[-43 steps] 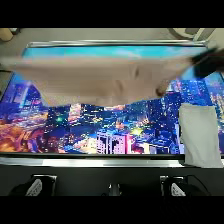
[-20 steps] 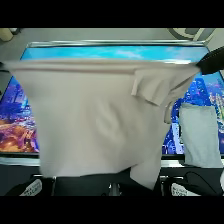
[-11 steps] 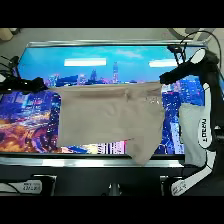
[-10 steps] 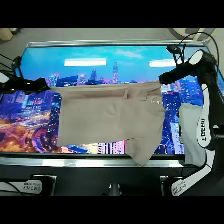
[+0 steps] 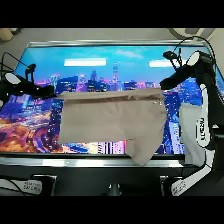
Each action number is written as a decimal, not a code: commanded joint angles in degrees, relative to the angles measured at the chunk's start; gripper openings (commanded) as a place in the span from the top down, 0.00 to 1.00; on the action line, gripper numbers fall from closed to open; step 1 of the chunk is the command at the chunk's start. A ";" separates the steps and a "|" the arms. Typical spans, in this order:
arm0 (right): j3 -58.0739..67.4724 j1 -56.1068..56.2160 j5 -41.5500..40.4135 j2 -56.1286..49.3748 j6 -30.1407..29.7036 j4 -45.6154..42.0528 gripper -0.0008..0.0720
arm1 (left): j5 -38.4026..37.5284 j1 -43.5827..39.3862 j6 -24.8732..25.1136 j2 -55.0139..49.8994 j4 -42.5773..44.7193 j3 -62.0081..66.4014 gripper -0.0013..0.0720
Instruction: Fold the shirts.
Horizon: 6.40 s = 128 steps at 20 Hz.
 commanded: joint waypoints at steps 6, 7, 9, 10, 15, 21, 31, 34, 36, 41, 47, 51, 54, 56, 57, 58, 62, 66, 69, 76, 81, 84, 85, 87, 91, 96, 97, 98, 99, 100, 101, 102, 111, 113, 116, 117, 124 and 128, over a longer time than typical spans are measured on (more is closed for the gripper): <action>-11.76 0.15 9.20 -0.83 4.04 -3.85 0.97 | -9.66 -3.58 -0.13 -1.53 3.30 -6.56 0.95; -12.70 0.15 9.22 -0.87 4.76 -3.85 0.97 | -9.64 -3.50 -0.59 -2.10 3.30 -6.56 0.95; -14.12 0.15 9.53 -0.87 6.21 -3.19 0.97 | -9.53 -3.45 -1.46 -3.13 3.32 -6.56 0.95; -14.78 0.15 9.73 -0.87 6.54 -1.84 0.97 | -9.53 -3.45 -2.34 -3.67 3.30 -6.56 0.95; -16.13 1.27 6.88 -0.76 7.96 -2.08 0.82 | -9.79 -3.45 -3.58 -4.26 3.10 -6.29 0.93; -13.90 -4.79 13.51 6.40 4.48 -2.56 0.30 | -15.85 0.94 -3.39 -0.35 2.84 -1.36 0.32; -46.88 -8.72 3.69 28.09 1.88 -2.47 0.33 | -1.31 2.84 1.01 22.38 2.03 -45.75 0.36; -47.04 -8.74 3.56 28.09 1.88 -2.47 0.43 | 2.21 1.68 1.01 22.08 0.22 -47.01 0.36; -47.04 -8.74 3.50 28.09 1.88 -2.49 0.43 | 4.59 0.61 0.98 22.05 -2.03 -47.04 0.36; -50.99 -8.72 4.57 30.27 1.88 -1.22 0.35 | 4.66 -1.07 -0.35 21.81 -3.93 -46.97 0.95; -69.40 -8.72 -9.09 37.05 0.04 7.21 0.29 | 4.07 -0.96 -0.31 23.06 -3.91 -46.97 0.95; -73.61 -8.72 -12.94 37.05 -0.17 10.58 0.32 | 3.76 -0.96 -0.35 23.91 -3.93 -46.97 0.95; -75.84 -8.72 -12.94 37.05 -0.24 11.85 0.32 | 3.76 -0.96 -0.35 23.91 -3.96 -46.97 0.95; -77.00 -8.72 -14.14 37.05 -0.26 12.44 0.35 | 3.76 -0.96 -0.35 23.91 -4.04 -46.97 0.95; -77.26 -8.72 -14.45 37.05 -0.24 12.37 0.43 | 3.76 -0.96 -0.35 23.91 -4.33 -46.97 0.95; -77.29 -8.72 -14.71 37.07 -0.28 12.20 0.48 | 3.78 -0.96 -0.37 23.93 -4.37 -46.97 0.95; -76.17 -8.72 -12.55 37.24 -3.32 12.44 0.97 | 3.76 -0.96 0.68 24.26 -4.33 -46.03 0.95; -65.37 -8.72 -6.71 40.13 -5.62 12.48 0.97 | 2.93 -0.96 1.84 28.59 -4.39 -38.49 0.95; -53.48 -8.72 -6.34 38.25 -4.52 12.63 0.97 | -0.68 -0.96 1.81 28.06 -4.35 -30.53 0.95; -32.09 -8.72 -16.28 16.92 -4.52 21.00 0.97 | 2.89 -0.96 0.92 11.45 -4.37 -12.98 0.95; -21.40 -8.68 -21.40 3.43 -3.82 28.22 0.97 | 2.86 -0.96 -1.42 -2.89 -6.93 0.17 0.95; -21.09 -8.66 -22.53 0.13 -3.48 27.71 0.97 | 2.86 -1.31 -1.49 -9.11 -8.41 4.00 0.95; -21.09 -8.68 -21.42 -0.83 -3.43 26.75 0.97 | 2.82 -1.57 -1.64 -10.69 -8.46 4.04 0.95; -21.09 -8.68 -19.47 -1.75 -3.43 24.59 0.97 | 1.49 -2.21 -1.57 -13.18 -8.39 4.04 0.95; -21.09 -8.68 -18.71 -1.49 -3.43 23.12 0.96 | 0.72 -1.77 -1.95 -14.29 -8.37 4.55 0.86; -20.83 -8.79 -17.11 2.82 -8.96 22.73 0.02 | -6.16 0.79 -4.20 -14.01 -8.15 13.64 0.15; -20.83 -8.79 -16.46 4.31 -8.74 19.10 0.01 | -7.76 1.44 -4.22 -13.57 -8.20 15.80 0.16; -20.83 -8.79 -15.06 5.14 -7.10 14.47 0.01 | -8.94 1.92 -4.22 -12.94 -8.17 17.38 0.16; -20.85 -8.79 -12.76 5.14 -5.40 11.69 0.01 | -9.57 2.19 -4.20 -11.98 -8.20 18.40 0.16; -20.87 -8.79 -10.12 4.55 -4.94 10.86 0.00 | -9.57 2.19 -4.22 -10.62 -8.20 18.58 0.16; -20.92 -8.76 -7.96 3.65 -4.94 11.21 0.00 | -9.60 2.01 -4.22 -9.40 -8.20 18.58 0.16; -20.92 -8.72 -6.62 2.69 -4.92 11.58 0.00 | -9.64 1.70 -4.20 -8.24 -8.22 18.58 0.16; -20.90 -8.72 -8.70 -3.17 -0.09 19.76 0.00 | -9.77 -2.97 -3.54 -4.85 -8.20 18.56 0.16; -19.98 -8.79 -8.28 -1.99 -0.55 19.63 0.00 | -9.77 -3.63 -3.50 -4.85 -8.20 18.56 0.16; -15.23 -8.81 -6.80 0.98 -1.27 14.45 0.00 | -9.77 -3.82 -3.34 -4.85 -8.20 18.56 0.16; -13.73 -8.81 -6.45 1.29 -0.98 12.70 0.00 | -9.77 -3.82 -3.34 -4.85 -8.20 18.56 0.16; -12.66 -8.79 -6.78 -4.72 2.16 9.68 0.00 | -9.81 -3.82 -3.37 -4.83 -8.20 18.56 0.16; -12.66 -8.79 -6.45 -7.48 2.84 12.00 0.00 | -9.84 -3.82 -3.37 -4.83 -8.20 18.56 0.16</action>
